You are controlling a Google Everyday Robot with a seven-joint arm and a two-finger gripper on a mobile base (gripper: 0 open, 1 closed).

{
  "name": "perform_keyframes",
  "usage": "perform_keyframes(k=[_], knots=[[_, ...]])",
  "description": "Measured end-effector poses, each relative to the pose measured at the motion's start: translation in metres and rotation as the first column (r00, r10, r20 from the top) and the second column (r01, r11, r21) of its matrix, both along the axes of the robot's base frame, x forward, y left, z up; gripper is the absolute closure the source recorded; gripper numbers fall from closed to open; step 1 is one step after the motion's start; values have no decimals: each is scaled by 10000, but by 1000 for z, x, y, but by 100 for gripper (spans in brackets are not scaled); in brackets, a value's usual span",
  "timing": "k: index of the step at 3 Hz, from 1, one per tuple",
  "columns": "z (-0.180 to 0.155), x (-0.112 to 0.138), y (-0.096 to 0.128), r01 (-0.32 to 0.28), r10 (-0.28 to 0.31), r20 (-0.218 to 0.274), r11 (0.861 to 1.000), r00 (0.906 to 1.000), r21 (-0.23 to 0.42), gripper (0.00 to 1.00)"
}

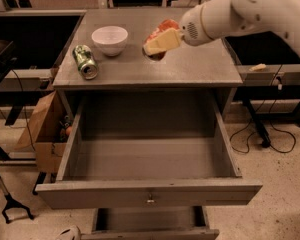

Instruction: Place coke can into top drawer

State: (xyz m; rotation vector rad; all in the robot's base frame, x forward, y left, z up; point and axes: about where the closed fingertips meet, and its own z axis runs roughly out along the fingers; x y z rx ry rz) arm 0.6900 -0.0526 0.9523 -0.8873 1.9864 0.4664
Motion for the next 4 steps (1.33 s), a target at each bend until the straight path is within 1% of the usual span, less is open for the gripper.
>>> perform_keyframes(k=[1, 2, 3, 4], knots=[[-9, -30, -28, -995, 977, -723, 9948, 9926, -225, 100], [-56, -80, -53, -2397, 2226, -2015, 9687, 9539, -646, 100], [-125, -136, -89, -3104, 2447, -3640, 9412, 8987, -1336, 100], [-199, -177, -117, -2932, 1659, -4795, 9341, 8617, -2038, 100]])
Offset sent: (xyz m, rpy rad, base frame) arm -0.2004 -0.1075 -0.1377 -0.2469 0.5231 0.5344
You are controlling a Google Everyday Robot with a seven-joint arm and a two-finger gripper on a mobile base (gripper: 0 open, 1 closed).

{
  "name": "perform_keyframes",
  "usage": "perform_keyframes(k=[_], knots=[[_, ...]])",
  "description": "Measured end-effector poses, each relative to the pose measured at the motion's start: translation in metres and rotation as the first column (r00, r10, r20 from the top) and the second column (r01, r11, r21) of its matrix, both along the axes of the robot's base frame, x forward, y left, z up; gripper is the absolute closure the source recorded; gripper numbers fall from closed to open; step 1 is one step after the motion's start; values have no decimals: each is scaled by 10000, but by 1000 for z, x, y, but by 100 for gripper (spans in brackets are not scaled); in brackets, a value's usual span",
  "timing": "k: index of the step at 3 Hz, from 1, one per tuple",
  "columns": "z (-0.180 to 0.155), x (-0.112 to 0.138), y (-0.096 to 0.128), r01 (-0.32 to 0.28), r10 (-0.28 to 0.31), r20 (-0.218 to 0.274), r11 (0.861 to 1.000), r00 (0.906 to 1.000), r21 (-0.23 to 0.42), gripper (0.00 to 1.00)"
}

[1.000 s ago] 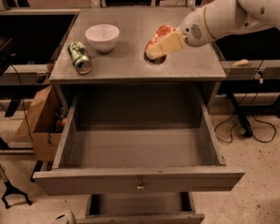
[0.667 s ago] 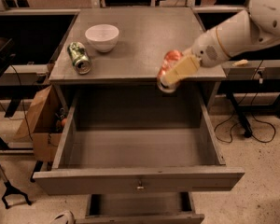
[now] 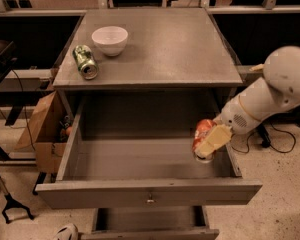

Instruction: Place coke can into top drawer

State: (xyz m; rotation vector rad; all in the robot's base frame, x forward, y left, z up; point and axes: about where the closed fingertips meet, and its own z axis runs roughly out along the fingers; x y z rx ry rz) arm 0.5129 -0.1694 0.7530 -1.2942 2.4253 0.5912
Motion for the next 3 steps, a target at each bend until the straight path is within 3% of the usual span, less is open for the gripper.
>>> perform_keyframes(k=[1, 2, 3], knots=[[-54, -2, -10, 1192, -1187, 111, 9897, 9929, -797, 100], [-67, 16, -12, 2711, -2632, 862, 9576, 9609, -980, 100], [-59, 48, -8, 3868, -3732, 1898, 9213, 9081, -391, 100]])
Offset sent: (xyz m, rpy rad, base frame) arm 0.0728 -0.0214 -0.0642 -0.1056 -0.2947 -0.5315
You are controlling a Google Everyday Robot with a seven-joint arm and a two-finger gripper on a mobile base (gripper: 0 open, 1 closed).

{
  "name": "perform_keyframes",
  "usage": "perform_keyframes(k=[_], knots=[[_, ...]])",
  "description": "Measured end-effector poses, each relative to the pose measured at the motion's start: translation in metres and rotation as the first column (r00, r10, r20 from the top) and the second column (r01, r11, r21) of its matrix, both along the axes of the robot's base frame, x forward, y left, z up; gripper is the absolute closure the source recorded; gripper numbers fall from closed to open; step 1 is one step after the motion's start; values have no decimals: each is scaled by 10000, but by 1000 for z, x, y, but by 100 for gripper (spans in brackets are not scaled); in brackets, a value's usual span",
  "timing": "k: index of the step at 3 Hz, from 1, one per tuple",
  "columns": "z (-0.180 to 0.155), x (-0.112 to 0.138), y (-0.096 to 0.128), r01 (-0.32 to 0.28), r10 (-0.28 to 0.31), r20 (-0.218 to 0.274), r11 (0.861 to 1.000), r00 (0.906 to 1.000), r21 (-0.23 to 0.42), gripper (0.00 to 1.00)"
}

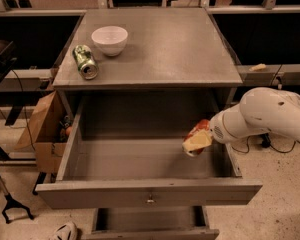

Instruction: Place coke can into top drawer

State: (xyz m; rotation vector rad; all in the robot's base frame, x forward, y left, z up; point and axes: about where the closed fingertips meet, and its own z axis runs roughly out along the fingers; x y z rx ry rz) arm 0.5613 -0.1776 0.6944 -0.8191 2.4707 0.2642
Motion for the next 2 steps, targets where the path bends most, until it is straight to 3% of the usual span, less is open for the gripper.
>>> perform_keyframes(k=[1, 2], knots=[[-2, 24, 7, 490, -503, 345, 9981, 9981, 382, 81], [-23, 37, 7, 713, -707, -171, 9967, 9974, 394, 58]])
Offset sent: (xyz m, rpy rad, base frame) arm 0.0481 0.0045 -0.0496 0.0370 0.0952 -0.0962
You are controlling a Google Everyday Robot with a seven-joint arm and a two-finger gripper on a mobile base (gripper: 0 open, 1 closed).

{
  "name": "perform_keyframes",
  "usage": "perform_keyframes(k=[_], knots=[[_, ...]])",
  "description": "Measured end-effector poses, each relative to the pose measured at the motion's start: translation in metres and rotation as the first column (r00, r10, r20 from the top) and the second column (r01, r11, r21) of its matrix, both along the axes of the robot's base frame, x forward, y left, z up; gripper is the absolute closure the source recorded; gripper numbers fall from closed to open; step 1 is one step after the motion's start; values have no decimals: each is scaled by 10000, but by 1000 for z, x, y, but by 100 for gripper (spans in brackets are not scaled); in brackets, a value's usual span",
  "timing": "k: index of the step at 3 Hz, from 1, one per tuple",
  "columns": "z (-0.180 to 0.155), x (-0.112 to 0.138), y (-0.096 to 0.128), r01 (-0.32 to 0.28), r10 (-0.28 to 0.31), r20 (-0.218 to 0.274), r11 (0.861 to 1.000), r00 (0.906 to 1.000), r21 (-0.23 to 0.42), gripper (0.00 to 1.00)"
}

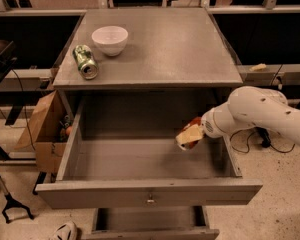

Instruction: Place coke can into top drawer

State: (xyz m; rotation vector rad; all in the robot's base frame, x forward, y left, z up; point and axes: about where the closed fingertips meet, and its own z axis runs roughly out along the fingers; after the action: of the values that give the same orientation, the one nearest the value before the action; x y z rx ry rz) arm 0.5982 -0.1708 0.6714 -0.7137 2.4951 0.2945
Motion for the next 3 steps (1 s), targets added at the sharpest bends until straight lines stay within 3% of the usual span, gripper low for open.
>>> perform_keyframes(k=[1, 2, 3], knots=[[-12, 6, -4, 172, -170, -362, 9998, 9992, 48, 35], [-11, 10, -6, 178, -172, -265, 9996, 9995, 214, 12], [-5, 15, -4, -80, 83, -56, 9985, 9999, 544, 0]])
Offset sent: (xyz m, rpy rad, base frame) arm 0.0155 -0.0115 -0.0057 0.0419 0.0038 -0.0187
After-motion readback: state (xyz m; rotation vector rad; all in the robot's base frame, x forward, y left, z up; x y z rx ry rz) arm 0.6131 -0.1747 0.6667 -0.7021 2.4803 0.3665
